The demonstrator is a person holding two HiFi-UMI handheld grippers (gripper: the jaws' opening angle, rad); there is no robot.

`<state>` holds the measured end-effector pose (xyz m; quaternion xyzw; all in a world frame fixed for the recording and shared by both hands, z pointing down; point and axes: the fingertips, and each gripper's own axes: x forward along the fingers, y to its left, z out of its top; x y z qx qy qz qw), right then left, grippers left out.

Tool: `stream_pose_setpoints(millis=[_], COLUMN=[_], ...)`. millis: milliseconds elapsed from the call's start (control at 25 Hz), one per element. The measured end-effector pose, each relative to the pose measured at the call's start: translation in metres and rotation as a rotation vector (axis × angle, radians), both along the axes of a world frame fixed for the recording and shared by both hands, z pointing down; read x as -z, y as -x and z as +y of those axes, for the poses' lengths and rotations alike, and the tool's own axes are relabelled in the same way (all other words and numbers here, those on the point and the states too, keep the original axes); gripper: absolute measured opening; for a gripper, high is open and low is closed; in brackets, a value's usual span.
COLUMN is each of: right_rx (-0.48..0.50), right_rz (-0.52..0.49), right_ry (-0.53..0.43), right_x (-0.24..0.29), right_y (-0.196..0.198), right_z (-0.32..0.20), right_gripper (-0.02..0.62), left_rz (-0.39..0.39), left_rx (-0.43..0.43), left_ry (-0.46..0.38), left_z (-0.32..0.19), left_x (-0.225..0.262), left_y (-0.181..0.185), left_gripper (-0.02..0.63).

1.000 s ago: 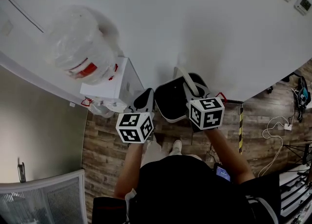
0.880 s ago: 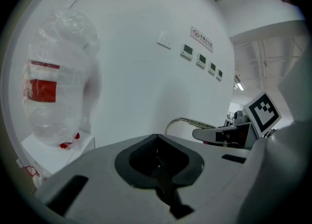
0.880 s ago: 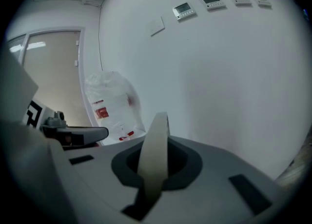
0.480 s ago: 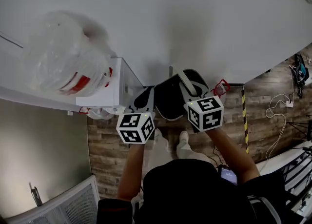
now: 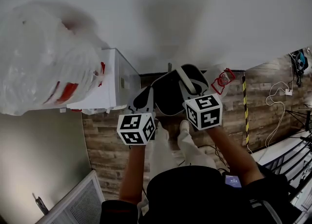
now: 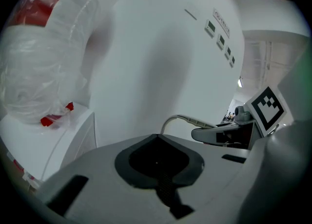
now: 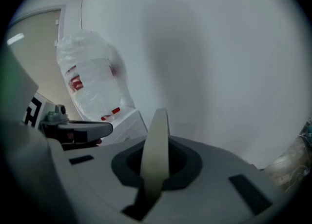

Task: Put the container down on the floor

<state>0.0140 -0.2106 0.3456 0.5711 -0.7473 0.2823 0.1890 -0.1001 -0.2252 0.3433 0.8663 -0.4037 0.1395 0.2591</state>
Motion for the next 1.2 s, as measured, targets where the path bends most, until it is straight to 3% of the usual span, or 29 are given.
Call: stream_pose_setpoints(millis=[640,1200], right_rx=[-0.024,-0.068], right_rz=[0.006,0.009], right_ry=[0.246,0.403], right_x=[-0.138,-0.237], right_y=[0.013,0.004], right_z=[-0.004,0.034], right_gripper=[0.031,0.031], left_rz=[-0.015,-0.073], left_rx=[0.020,-0.060], left_ry=[0.184,0.285], left_z=[0.001,0.030], left_x=[-0.123,-0.212], left_y=[0.019,0.015], left_gripper=[0.017,0.017])
